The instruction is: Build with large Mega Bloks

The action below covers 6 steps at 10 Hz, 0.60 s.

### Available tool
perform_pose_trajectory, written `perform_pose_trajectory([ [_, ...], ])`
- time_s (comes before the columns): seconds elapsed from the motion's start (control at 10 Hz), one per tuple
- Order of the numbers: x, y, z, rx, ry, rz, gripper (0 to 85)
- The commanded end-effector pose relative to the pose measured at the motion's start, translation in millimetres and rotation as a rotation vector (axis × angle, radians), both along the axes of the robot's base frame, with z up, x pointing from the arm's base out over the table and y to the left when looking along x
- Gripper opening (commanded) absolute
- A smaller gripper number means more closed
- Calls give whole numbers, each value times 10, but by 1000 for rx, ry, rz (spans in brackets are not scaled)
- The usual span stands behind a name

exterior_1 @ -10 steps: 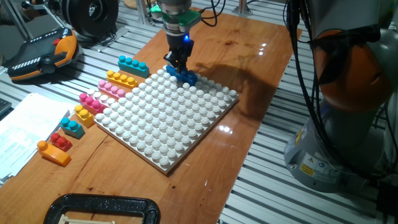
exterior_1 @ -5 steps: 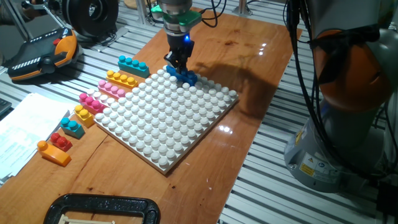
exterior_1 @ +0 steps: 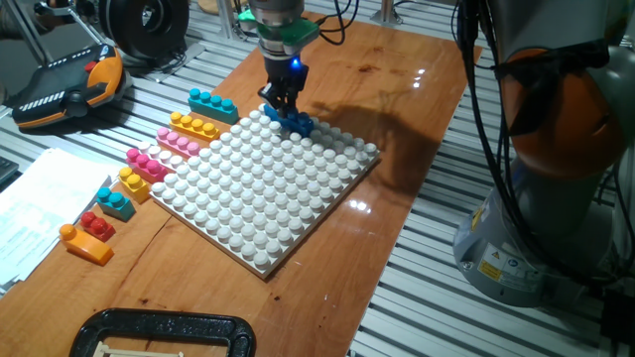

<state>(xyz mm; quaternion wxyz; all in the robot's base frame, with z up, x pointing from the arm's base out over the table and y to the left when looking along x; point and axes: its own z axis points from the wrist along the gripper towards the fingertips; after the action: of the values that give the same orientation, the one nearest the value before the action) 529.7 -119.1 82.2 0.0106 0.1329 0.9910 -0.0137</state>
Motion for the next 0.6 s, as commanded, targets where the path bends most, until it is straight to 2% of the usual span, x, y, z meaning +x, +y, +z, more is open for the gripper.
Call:
perform_pose_trajectory([
  [0.0,2,0,7,-4,-2,-1,510],
  [0.3,12,-26,119,-15,14,8,510],
  [0.4,54,-31,204,-31,27,18,510],
  [0.5,92,-37,278,-34,36,22,510],
])
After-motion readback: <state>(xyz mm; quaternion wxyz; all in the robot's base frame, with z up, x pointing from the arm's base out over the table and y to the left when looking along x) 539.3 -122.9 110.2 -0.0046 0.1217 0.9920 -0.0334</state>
